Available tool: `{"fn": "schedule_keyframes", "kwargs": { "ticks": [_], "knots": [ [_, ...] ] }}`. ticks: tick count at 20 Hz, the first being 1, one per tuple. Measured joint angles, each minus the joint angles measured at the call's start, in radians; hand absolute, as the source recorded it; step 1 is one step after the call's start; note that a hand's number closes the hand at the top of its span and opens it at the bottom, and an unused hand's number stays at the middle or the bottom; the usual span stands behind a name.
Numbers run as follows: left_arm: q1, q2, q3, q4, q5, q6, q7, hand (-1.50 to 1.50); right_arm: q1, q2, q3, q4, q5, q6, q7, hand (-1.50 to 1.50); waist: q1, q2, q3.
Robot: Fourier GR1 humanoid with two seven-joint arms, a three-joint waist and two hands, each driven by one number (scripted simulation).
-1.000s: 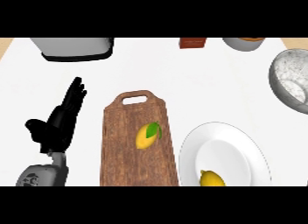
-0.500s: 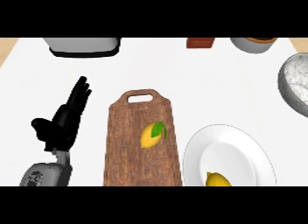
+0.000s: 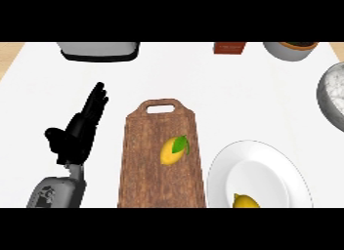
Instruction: Pick the cupcake from the plate and place it in the bowl
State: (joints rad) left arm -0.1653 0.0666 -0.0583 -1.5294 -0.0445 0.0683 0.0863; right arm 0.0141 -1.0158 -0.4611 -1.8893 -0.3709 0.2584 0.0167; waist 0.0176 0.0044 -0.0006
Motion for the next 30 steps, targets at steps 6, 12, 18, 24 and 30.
{"fn": "schedule_keyframes", "kwargs": {
  "ticks": [6,12,18,24,30],
  "knots": [
    [-0.003,-0.011,-0.012,-0.001,-0.008,0.000,0.004,0.00,-0.111,-0.013,0.125,0.208,0.269,-0.055,-0.131,1.50,0.013,0.004,0.001],
    [0.010,-0.021,-0.019,0.013,-0.014,-0.001,-0.023,0.00,-0.281,0.040,0.244,0.523,0.454,-0.118,-0.271,1.50,0.019,0.005,0.001],
    [-0.011,-0.005,-0.002,0.001,0.000,-0.019,-0.004,0.00,-0.452,0.108,0.324,0.871,0.619,-0.200,-0.433,1.50,0.025,0.007,0.002],
    [-0.006,-0.016,-0.011,-0.002,-0.008,-0.013,-0.006,0.00,-0.578,0.127,0.348,1.194,0.689,-0.157,-0.570,-1.50,0.030,0.011,0.003],
    [-0.027,-0.024,-0.012,0.012,-0.016,-0.006,0.003,0.00,-0.648,0.146,0.372,1.401,0.714,-0.027,-0.701,-1.50,0.029,0.013,0.004]
  ]
}}
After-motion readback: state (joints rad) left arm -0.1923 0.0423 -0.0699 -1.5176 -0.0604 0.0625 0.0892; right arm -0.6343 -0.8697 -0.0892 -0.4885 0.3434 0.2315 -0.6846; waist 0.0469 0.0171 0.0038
